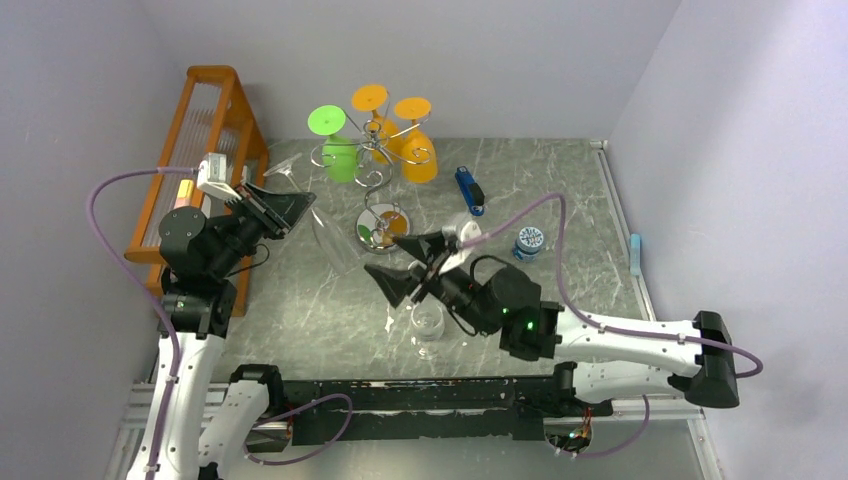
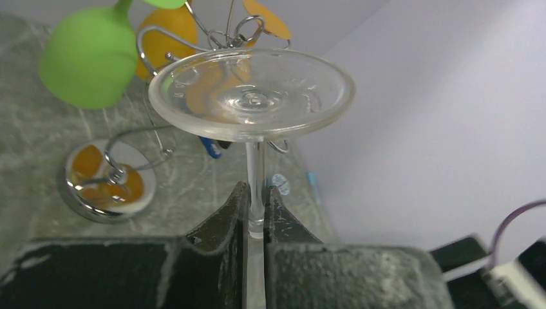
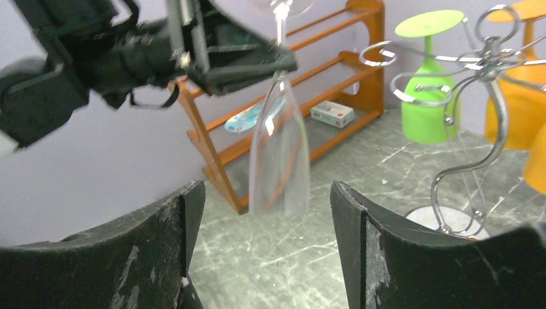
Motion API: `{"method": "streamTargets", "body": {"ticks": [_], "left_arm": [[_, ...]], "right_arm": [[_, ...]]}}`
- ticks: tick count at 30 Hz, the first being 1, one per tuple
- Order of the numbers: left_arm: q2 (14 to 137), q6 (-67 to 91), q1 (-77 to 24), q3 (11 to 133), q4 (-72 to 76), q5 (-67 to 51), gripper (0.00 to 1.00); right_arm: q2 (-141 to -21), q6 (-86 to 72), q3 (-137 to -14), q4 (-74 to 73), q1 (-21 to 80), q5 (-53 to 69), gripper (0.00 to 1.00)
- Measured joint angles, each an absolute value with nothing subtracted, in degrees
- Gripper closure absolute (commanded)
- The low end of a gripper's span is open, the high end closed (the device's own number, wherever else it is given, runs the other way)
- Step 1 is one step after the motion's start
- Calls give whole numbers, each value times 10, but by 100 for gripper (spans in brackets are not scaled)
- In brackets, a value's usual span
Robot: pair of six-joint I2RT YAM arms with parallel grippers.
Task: Place the wine glass upside down on the wine glass rack
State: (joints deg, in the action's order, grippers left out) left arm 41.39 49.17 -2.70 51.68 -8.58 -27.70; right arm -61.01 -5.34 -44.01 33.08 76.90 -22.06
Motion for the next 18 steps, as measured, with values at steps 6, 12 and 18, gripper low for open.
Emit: {"method": "streamTargets", "body": {"ticks": [6,12,18], "left_arm": [[406,355,-27,528,-93,-301,95],[378,250,-27,528,-77,-340,95],[339,170,-27,515,-41,-382,95]], "right_arm": [[-631,-128,-582,192,706,-168,25],[-664,-233,-677,116,678,-99,25],[-723,-328,-777,51,651,-54,26]]}}
